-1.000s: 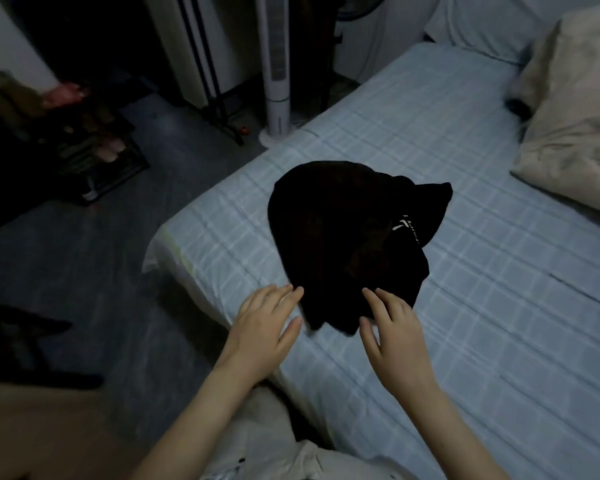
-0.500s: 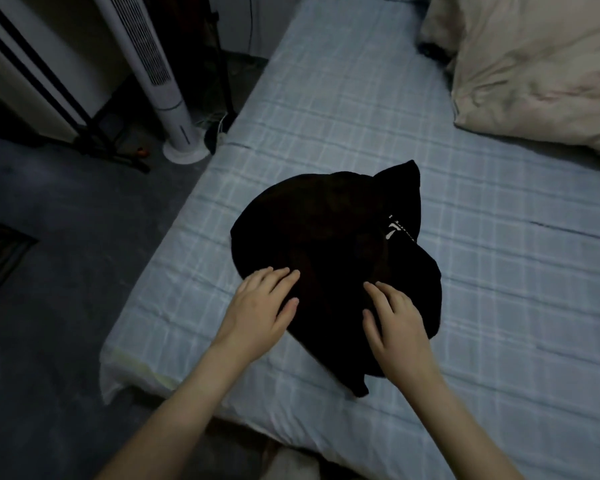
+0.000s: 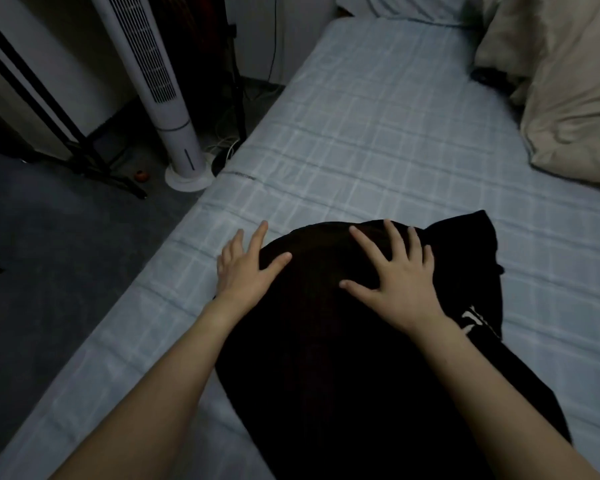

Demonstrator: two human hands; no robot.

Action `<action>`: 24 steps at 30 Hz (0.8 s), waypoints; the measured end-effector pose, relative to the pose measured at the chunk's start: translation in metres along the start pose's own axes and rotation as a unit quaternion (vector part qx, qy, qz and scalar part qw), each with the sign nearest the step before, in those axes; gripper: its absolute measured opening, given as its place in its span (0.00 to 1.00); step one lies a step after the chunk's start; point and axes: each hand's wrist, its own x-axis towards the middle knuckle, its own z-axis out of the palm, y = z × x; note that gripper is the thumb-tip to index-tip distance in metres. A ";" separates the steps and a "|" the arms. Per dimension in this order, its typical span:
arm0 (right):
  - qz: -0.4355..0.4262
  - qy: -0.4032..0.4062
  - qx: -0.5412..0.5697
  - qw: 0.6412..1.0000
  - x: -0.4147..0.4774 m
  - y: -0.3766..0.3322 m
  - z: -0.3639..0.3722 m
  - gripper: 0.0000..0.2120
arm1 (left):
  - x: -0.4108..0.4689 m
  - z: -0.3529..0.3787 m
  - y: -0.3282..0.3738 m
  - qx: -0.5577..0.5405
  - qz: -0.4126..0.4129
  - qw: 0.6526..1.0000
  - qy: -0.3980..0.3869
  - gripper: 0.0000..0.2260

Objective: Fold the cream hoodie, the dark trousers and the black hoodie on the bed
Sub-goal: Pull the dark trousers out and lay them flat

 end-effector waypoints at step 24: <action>0.010 -0.048 0.137 0.989 -0.249 -0.008 -0.021 0.22 | -0.246 0.014 -0.010 -0.158 0.050 0.974 -0.156 0.26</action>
